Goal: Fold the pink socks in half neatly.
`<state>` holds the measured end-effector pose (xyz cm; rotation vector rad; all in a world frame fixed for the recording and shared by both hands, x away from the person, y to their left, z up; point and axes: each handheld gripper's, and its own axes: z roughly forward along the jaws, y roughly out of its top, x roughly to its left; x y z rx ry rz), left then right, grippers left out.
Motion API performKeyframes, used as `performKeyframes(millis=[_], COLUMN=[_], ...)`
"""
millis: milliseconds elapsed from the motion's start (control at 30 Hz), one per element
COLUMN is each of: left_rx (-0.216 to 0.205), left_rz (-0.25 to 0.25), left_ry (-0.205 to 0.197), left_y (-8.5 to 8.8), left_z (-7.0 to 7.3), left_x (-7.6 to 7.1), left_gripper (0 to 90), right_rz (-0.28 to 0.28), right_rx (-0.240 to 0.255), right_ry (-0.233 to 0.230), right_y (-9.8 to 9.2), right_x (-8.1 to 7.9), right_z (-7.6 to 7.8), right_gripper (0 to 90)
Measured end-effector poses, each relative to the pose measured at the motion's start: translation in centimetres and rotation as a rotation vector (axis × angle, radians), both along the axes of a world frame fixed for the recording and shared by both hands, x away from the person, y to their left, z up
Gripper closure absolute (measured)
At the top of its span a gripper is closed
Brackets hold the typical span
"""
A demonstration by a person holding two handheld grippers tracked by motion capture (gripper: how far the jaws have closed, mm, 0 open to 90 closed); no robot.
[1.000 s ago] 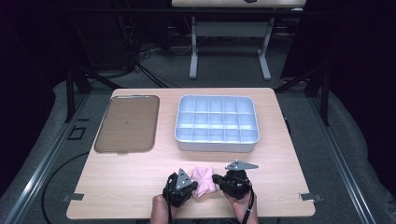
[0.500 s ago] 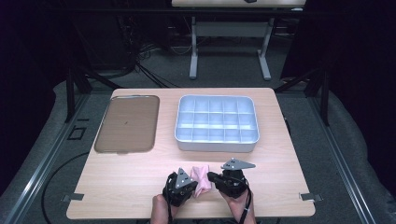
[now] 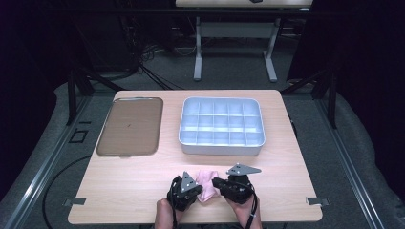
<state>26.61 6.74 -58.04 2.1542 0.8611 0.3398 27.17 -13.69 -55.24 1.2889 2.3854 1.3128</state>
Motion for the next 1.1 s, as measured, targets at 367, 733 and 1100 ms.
performKeyframes(millis=[367,733,1100], left_rx=[0.003,0.005,-0.003], left_rz=[0.0,0.003,0.002], left_ry=[-0.008,-0.008,-0.001], left_y=[0.1,0.1,0.2], left_z=[0.0,0.0,0.0], left_x=[-0.1,-0.2,-0.1], left_gripper=[89.9,89.9,89.9], right_rz=[0.08,0.083,-0.076], right_rx=[-0.129,-0.138,-0.068], right_ry=[0.056,0.057,0.101], right_y=[1.3,0.9,-1.2], right_x=[0.3,0.6,2.0], right_z=[-2.3,-2.2,-2.0], right_gripper=[90.0,83.5,37.0])
